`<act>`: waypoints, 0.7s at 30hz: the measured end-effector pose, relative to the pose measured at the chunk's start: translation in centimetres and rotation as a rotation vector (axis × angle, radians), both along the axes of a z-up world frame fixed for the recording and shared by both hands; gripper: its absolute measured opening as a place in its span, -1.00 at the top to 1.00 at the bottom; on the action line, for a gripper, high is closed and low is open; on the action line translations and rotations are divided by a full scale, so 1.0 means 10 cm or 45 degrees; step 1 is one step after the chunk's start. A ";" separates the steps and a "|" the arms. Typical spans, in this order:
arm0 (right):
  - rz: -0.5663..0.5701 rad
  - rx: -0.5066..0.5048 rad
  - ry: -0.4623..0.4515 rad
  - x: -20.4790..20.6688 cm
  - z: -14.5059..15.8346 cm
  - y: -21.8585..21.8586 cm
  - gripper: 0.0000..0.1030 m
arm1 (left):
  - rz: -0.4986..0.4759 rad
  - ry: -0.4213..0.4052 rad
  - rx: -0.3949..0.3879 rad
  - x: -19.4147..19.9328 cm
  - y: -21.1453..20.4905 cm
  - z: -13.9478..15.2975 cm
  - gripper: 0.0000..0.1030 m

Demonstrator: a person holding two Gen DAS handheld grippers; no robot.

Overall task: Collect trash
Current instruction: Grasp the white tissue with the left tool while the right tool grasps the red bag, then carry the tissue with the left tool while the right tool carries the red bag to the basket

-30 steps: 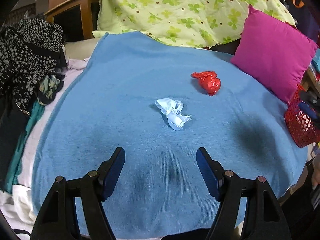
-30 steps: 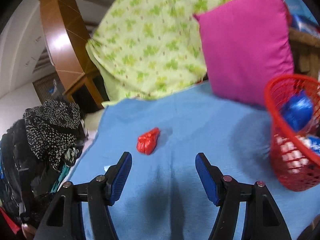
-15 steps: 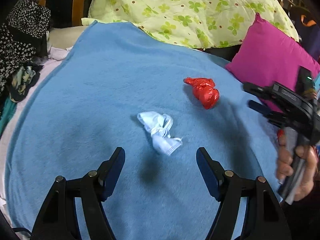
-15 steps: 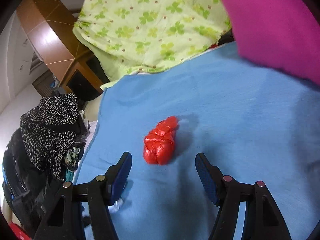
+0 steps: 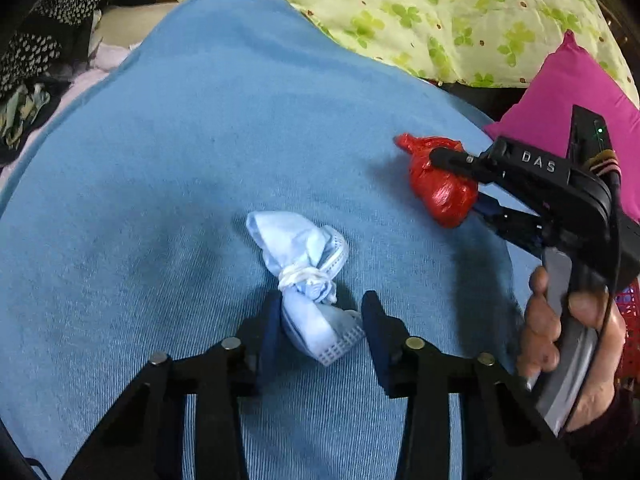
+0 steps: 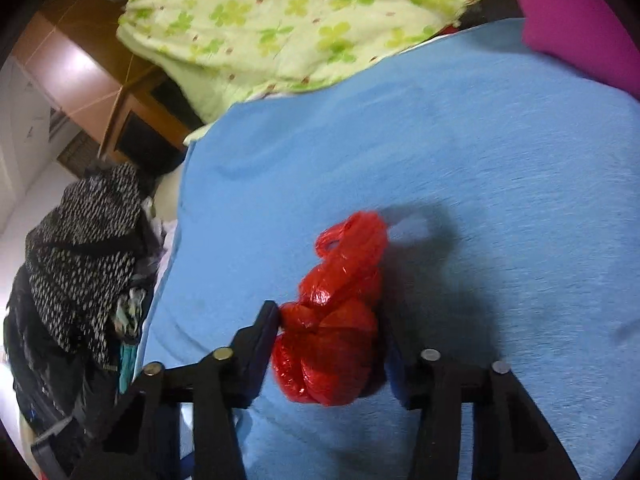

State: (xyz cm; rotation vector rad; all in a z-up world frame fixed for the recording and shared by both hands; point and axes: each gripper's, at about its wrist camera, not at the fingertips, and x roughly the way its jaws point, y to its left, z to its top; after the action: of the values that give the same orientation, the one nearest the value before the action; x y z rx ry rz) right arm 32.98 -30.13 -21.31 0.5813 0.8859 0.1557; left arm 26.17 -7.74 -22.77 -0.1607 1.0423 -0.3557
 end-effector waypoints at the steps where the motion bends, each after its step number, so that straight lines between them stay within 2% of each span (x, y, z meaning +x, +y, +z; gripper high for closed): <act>1: 0.012 -0.006 -0.007 -0.03 0.01 0.01 0.12 | 0.002 0.011 -0.001 0.00 0.00 0.00 0.39; 3: 0.036 0.001 -0.026 -0.09 0.07 0.03 0.16 | 0.001 0.026 -0.026 -0.02 0.01 0.03 0.50; 9: 0.010 0.044 -0.120 -0.51 0.42 -0.07 0.16 | 0.015 -0.036 -0.054 -0.25 0.11 0.28 0.50; 15: -0.046 -0.019 -0.276 -1.16 0.94 -0.21 0.16 | 0.012 -0.186 0.032 -0.59 0.02 0.80 0.50; 21: -0.170 -0.009 -0.429 -2.05 1.34 -0.51 0.16 | -0.034 -0.404 0.136 -1.14 -0.18 1.36 0.50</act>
State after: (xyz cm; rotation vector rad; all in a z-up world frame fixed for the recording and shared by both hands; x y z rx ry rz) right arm 12.50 -35.23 -7.87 0.5854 0.5194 0.1246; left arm 14.79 -9.55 -9.20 0.0061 0.7482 -0.3363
